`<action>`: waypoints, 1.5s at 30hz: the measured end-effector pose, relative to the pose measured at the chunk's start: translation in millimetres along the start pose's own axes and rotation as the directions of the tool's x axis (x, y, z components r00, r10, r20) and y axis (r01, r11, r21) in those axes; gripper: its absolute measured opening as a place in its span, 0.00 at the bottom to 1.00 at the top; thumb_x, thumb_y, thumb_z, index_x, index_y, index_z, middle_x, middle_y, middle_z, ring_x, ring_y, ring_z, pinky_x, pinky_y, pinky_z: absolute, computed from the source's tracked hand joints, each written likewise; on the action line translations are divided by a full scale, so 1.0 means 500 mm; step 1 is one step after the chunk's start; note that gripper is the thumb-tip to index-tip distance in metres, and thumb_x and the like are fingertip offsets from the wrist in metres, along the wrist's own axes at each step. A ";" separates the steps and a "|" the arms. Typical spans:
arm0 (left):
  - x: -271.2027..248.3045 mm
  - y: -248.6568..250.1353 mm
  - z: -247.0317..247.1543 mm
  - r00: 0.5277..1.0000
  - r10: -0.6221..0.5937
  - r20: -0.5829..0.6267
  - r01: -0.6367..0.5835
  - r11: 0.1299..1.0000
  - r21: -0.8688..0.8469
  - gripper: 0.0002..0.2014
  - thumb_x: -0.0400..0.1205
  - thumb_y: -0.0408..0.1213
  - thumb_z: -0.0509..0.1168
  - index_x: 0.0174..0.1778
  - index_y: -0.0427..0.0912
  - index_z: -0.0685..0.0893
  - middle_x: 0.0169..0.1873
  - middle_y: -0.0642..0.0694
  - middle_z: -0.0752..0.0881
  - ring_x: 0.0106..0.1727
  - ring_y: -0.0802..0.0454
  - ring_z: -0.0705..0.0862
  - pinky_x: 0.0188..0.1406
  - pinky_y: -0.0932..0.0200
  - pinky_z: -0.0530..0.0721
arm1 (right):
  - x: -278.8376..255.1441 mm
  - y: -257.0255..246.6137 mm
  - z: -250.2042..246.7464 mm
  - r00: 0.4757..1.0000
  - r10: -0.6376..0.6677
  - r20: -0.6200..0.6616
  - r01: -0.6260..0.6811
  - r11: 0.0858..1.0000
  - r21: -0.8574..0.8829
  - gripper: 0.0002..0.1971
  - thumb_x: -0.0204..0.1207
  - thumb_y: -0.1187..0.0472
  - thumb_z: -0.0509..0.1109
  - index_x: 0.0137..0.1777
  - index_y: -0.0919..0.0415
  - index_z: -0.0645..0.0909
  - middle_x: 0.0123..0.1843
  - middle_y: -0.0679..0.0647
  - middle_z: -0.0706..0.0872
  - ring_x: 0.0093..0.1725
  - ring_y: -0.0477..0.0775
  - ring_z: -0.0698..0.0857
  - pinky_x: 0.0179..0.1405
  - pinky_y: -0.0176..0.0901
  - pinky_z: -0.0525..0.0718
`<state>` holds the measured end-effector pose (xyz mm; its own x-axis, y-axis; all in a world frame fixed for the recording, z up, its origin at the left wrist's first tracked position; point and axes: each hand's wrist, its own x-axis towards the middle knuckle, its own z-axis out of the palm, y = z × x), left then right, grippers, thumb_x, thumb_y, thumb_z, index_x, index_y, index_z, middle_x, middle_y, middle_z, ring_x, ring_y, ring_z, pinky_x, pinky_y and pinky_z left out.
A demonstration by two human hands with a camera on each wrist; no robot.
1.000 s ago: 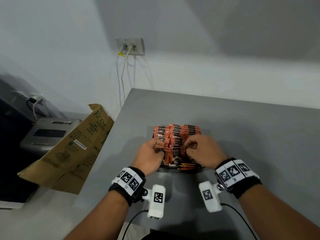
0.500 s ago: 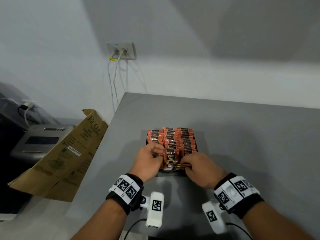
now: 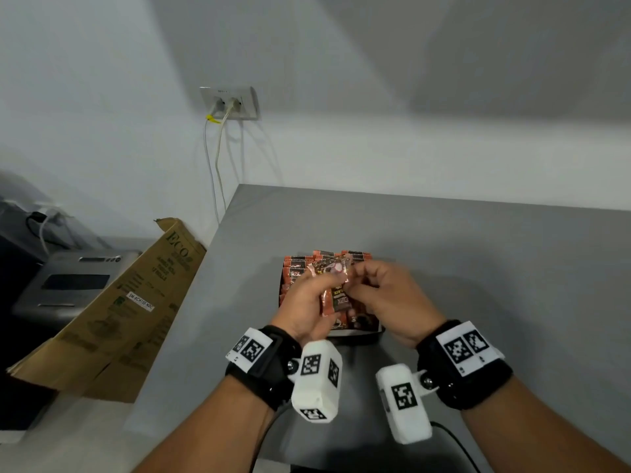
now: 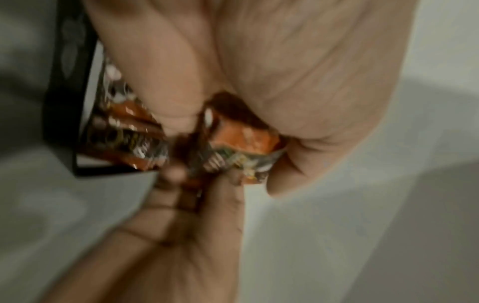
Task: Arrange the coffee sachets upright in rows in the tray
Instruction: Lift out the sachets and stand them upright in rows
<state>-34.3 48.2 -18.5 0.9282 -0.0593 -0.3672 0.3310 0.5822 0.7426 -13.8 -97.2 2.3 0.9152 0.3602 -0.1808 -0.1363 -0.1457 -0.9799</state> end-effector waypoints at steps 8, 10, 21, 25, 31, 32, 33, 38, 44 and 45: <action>0.003 0.026 0.011 0.998 0.004 -0.062 -0.009 0.996 -0.089 0.25 0.71 0.23 0.64 0.66 0.27 0.78 0.48 0.26 0.86 0.43 0.35 0.89 0.45 0.43 0.89 | -0.005 -0.043 -0.017 0.947 -0.249 0.200 0.320 0.714 -0.623 0.47 0.58 0.50 0.86 0.79 0.46 0.71 0.77 0.41 0.71 0.76 0.40 0.68 0.77 0.34 0.63; 0.000 0.020 0.012 0.999 -0.002 -0.042 -0.002 0.995 -0.097 0.26 0.69 0.23 0.64 0.66 0.32 0.78 0.48 0.29 0.86 0.45 0.37 0.89 0.48 0.43 0.88 | 0.000 -0.036 -0.009 0.913 -0.263 0.312 0.407 0.645 -0.647 0.48 0.59 0.50 0.86 0.81 0.47 0.70 0.78 0.43 0.73 0.76 0.42 0.68 0.80 0.39 0.64; -0.003 0.032 0.007 0.991 0.117 -0.069 -0.119 0.992 -0.032 0.25 0.78 0.14 0.61 0.68 0.39 0.83 0.53 0.24 0.85 0.52 0.31 0.86 0.58 0.38 0.84 | 0.006 -0.019 -0.009 0.991 -0.133 0.012 0.132 0.966 -0.220 0.36 0.65 0.56 0.86 0.73 0.47 0.76 0.58 0.45 0.84 0.53 0.43 0.88 0.60 0.49 0.87; 0.000 0.028 0.003 0.984 0.175 -0.046 -0.176 0.984 -0.023 0.22 0.74 0.14 0.67 0.59 0.39 0.87 0.48 0.28 0.87 0.44 0.37 0.88 0.49 0.45 0.88 | 0.007 -0.003 -0.002 0.995 -0.055 -0.089 0.050 0.997 -0.057 0.18 0.69 0.76 0.79 0.56 0.61 0.84 0.33 0.53 0.85 0.33 0.50 0.84 0.45 0.51 0.86; -0.003 0.027 -0.001 0.978 0.205 -0.023 -0.205 0.979 0.014 0.12 0.71 0.15 0.69 0.44 0.35 0.83 0.39 0.31 0.88 0.36 0.40 0.89 0.35 0.48 0.90 | 0.016 -0.038 -0.031 0.999 0.032 0.007 -0.033 0.981 0.190 0.16 0.68 0.81 0.77 0.52 0.67 0.82 0.39 0.56 0.85 0.34 0.52 0.84 0.34 0.42 0.85; -0.004 0.026 0.000 0.975 0.220 -0.028 -0.220 0.975 0.022 0.12 0.73 0.14 0.69 0.43 0.36 0.82 0.38 0.31 0.88 0.35 0.40 0.89 0.32 0.49 0.89 | 0.015 -0.039 -0.031 0.998 0.043 0.053 -0.050 0.987 0.155 0.17 0.67 0.79 0.79 0.54 0.69 0.82 0.40 0.58 0.86 0.35 0.53 0.85 0.35 0.44 0.86; -0.005 0.024 0.002 0.972 0.232 -0.039 -0.231 0.972 0.034 0.12 0.74 0.14 0.69 0.42 0.36 0.81 0.37 0.31 0.88 0.34 0.41 0.89 0.31 0.50 0.89 | 0.014 -0.041 -0.030 0.996 0.047 0.073 -0.054 0.994 0.095 0.19 0.66 0.78 0.80 0.55 0.68 0.82 0.40 0.59 0.88 0.35 0.53 0.86 0.36 0.45 0.87; -0.010 0.023 0.006 0.956 0.287 -0.067 -0.285 0.958 0.033 0.11 0.72 0.18 0.73 0.39 0.37 0.82 0.39 0.29 0.87 0.39 0.38 0.88 0.41 0.45 0.89 | 0.025 -0.037 -0.034 0.996 0.075 0.057 -0.068 0.992 -0.105 0.16 0.66 0.73 0.82 0.50 0.62 0.83 0.33 0.52 0.87 0.32 0.49 0.85 0.32 0.41 0.81; -0.015 0.026 0.002 0.965 0.248 -0.084 -0.235 0.962 0.136 0.10 0.78 0.18 0.69 0.38 0.35 0.77 0.41 0.27 0.87 0.37 0.36 0.89 0.31 0.49 0.88 | 0.040 -0.050 -0.027 0.995 0.071 -0.074 -0.070 0.997 0.022 0.13 0.70 0.80 0.73 0.48 0.63 0.80 0.39 0.60 0.88 0.30 0.55 0.85 0.31 0.44 0.83; -0.015 0.022 -0.001 0.966 0.240 -0.100 -0.220 0.959 0.177 0.13 0.77 0.16 0.68 0.36 0.38 0.76 0.40 0.33 0.88 0.35 0.41 0.88 0.29 0.53 0.86 | 0.048 -0.052 -0.027 0.988 0.054 -0.148 -0.049 0.998 0.036 0.13 0.70 0.79 0.72 0.48 0.62 0.80 0.40 0.61 0.87 0.31 0.56 0.84 0.30 0.45 0.83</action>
<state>-37.7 55.3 -8.0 0.9589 0.1633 -0.2321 0.1431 0.4282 0.8923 16.8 -96.9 24.6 0.9526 0.2114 -0.2189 -0.1947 -0.1295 -0.9723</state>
